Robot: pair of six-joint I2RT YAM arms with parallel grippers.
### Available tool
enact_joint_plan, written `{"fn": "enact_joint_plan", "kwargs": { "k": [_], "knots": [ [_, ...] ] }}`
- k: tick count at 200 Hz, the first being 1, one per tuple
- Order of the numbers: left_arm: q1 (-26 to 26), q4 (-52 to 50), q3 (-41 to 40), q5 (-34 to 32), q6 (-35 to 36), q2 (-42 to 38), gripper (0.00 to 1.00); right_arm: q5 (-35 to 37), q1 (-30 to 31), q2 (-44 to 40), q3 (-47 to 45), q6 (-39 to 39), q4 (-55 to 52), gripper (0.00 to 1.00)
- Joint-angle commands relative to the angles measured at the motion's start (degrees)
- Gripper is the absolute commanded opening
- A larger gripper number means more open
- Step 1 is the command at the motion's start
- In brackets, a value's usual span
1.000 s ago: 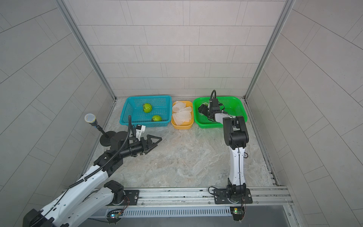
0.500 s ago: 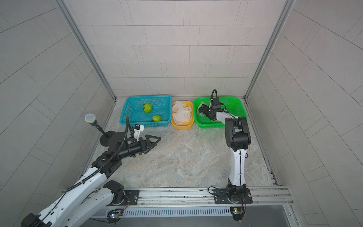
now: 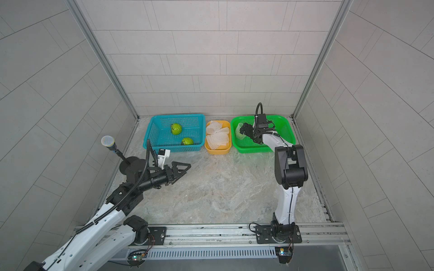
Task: Sleeve custard apples in foam nets
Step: Place the custard apple in the basket, then pick up the custard apple from the basket.
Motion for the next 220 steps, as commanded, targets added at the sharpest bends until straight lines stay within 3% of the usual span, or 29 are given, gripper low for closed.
{"fn": "enact_joint_plan", "kwargs": {
  "k": [1, 41, 117, 154, 205, 220],
  "knots": [
    [0.14, -2.19, 1.20, -1.74, 2.08, -0.08, 0.89, 4.17, 0.68, -7.72, -2.31, -2.87, -2.35, 1.00],
    [0.46, -9.27, 6.65, -6.90, 6.78, 3.74, 0.92, 8.11, 5.81, -22.03, -10.98, -6.43, -2.67, 0.98],
    [4.09, -21.29, 21.92, -18.18, 15.94, 21.39, 0.92, 11.44, 18.72, -43.76, -31.63, -8.67, 1.73, 0.92],
    [6.11, -25.12, 29.22, -25.50, 19.90, 29.25, 0.98, 11.26, 21.65, -51.03, -37.33, -10.52, 0.91, 0.95],
    [11.05, -29.49, 42.26, -29.09, 24.72, 44.93, 0.97, 10.14, 24.58, -53.65, -42.18, -10.66, 1.86, 0.94],
    [12.92, -29.62, 46.01, -27.08, 24.98, 49.78, 0.97, 9.87, 25.20, -54.41, -43.64, -10.28, 2.67, 0.94]
  ]
}}
